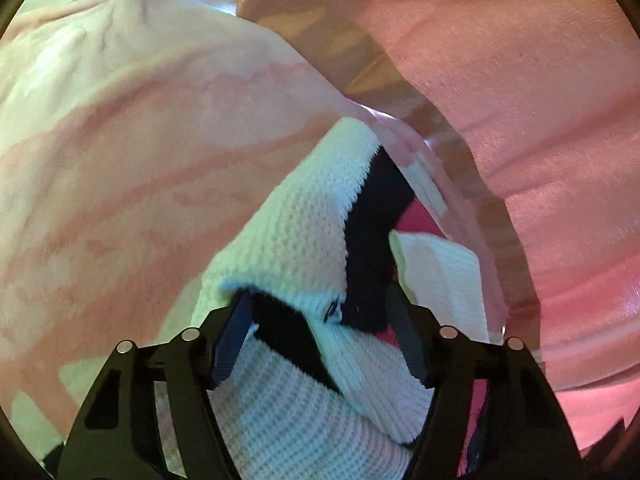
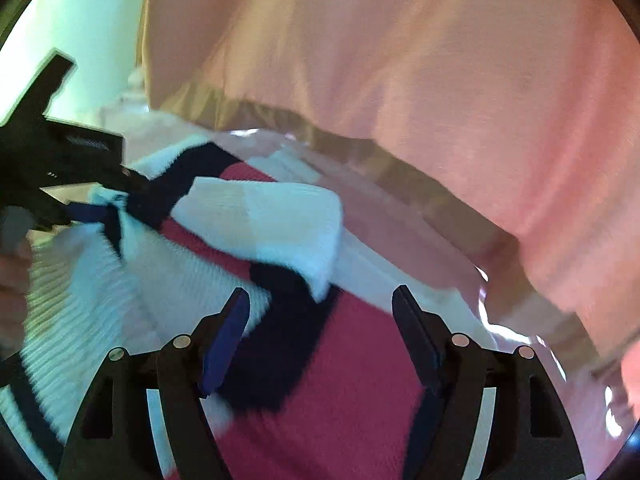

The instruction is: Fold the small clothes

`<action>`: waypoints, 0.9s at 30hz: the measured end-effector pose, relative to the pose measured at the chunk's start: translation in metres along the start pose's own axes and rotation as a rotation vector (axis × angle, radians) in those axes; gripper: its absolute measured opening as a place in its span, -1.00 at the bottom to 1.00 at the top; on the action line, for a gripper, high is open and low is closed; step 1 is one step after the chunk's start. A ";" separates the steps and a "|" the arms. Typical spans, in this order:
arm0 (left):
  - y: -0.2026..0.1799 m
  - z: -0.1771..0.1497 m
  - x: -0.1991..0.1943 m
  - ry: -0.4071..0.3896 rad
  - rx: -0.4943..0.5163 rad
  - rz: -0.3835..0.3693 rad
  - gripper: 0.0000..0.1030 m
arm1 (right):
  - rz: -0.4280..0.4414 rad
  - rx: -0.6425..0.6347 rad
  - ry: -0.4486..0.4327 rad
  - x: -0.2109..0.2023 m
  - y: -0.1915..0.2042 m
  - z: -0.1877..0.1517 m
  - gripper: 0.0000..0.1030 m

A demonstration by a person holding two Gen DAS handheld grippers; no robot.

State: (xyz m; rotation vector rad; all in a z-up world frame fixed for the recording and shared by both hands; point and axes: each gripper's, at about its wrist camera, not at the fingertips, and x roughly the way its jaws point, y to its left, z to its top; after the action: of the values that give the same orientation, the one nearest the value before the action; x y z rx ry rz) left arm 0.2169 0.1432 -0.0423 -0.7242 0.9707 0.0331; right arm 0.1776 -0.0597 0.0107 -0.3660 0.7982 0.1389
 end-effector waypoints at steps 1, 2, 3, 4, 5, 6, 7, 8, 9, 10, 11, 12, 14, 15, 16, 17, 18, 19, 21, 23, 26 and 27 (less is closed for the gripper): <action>0.003 0.002 0.000 0.007 -0.012 0.008 0.17 | -0.001 -0.012 0.013 0.011 0.004 0.005 0.36; 0.005 0.004 -0.001 0.014 -0.023 0.010 0.14 | -0.003 -0.023 0.025 0.021 0.009 0.009 0.36; 0.009 0.010 0.005 0.015 -0.034 0.022 0.07 | -0.006 -0.029 0.043 0.032 0.012 0.013 0.30; 0.010 0.011 0.005 0.015 -0.036 0.026 0.05 | -0.004 -0.026 0.057 0.039 0.014 0.015 -0.08; 0.009 0.012 0.004 0.015 -0.029 0.034 0.03 | 0.003 -0.013 0.076 0.047 0.013 0.017 -0.51; 0.008 0.013 0.004 0.011 -0.021 0.047 -0.04 | 0.010 0.043 0.105 0.051 0.006 0.020 -0.85; 0.007 0.013 0.002 0.008 -0.011 0.057 -0.09 | 0.040 0.125 0.097 0.047 -0.005 0.022 -0.86; 0.005 0.013 0.002 0.008 -0.005 0.065 -0.12 | 0.092 0.278 0.063 0.031 -0.029 0.021 -0.86; 0.006 0.014 0.001 0.012 -0.010 0.062 -0.13 | 0.133 0.405 0.036 0.015 -0.049 0.015 -0.87; 0.007 0.015 0.000 0.018 -0.014 0.055 -0.14 | 0.193 0.562 0.004 -0.005 -0.074 0.001 -0.87; 0.008 0.016 0.000 0.024 -0.015 0.050 -0.14 | 0.238 0.676 -0.011 -0.019 -0.091 -0.014 -0.87; 0.008 0.016 0.000 0.034 -0.010 0.036 -0.14 | 0.314 0.854 -0.019 -0.036 -0.115 -0.046 -0.86; 0.003 0.013 0.001 0.050 0.019 0.044 -0.14 | 0.350 0.953 0.034 -0.037 -0.124 -0.079 -0.81; -0.001 0.010 0.001 0.036 0.054 0.069 -0.13 | 0.302 0.949 0.100 -0.029 -0.124 -0.098 -0.72; -0.004 0.008 0.001 0.029 0.080 0.086 -0.13 | 0.251 0.944 0.154 -0.021 -0.124 -0.113 -0.66; -0.007 0.006 0.002 0.025 0.094 0.096 -0.12 | 0.235 0.948 0.187 -0.015 -0.125 -0.124 -0.66; -0.007 0.005 0.001 0.024 0.101 0.099 -0.11 | 0.263 0.993 0.203 -0.010 -0.130 -0.141 -0.65; -0.007 0.005 -0.001 0.028 0.099 0.096 -0.11 | 0.294 1.037 0.179 -0.012 -0.133 -0.149 -0.64; -0.005 0.005 -0.003 0.035 0.098 0.087 -0.11 | 0.299 1.079 0.156 -0.019 -0.138 -0.157 -0.58; -0.004 0.006 -0.003 0.039 0.098 0.080 -0.11 | 0.265 1.043 0.141 -0.026 -0.139 -0.151 -0.42; -0.004 0.007 -0.003 0.045 0.101 0.076 -0.11 | 0.218 1.025 0.103 -0.023 -0.145 -0.138 -0.07; -0.003 0.008 -0.003 0.047 0.100 0.071 -0.12 | 0.205 1.018 0.092 -0.021 -0.146 -0.135 -0.07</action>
State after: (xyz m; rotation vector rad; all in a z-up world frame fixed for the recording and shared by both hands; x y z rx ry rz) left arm 0.2220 0.1462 -0.0353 -0.6009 1.0359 0.0297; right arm 0.1096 -0.2451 -0.0212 0.6755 0.8959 -0.1032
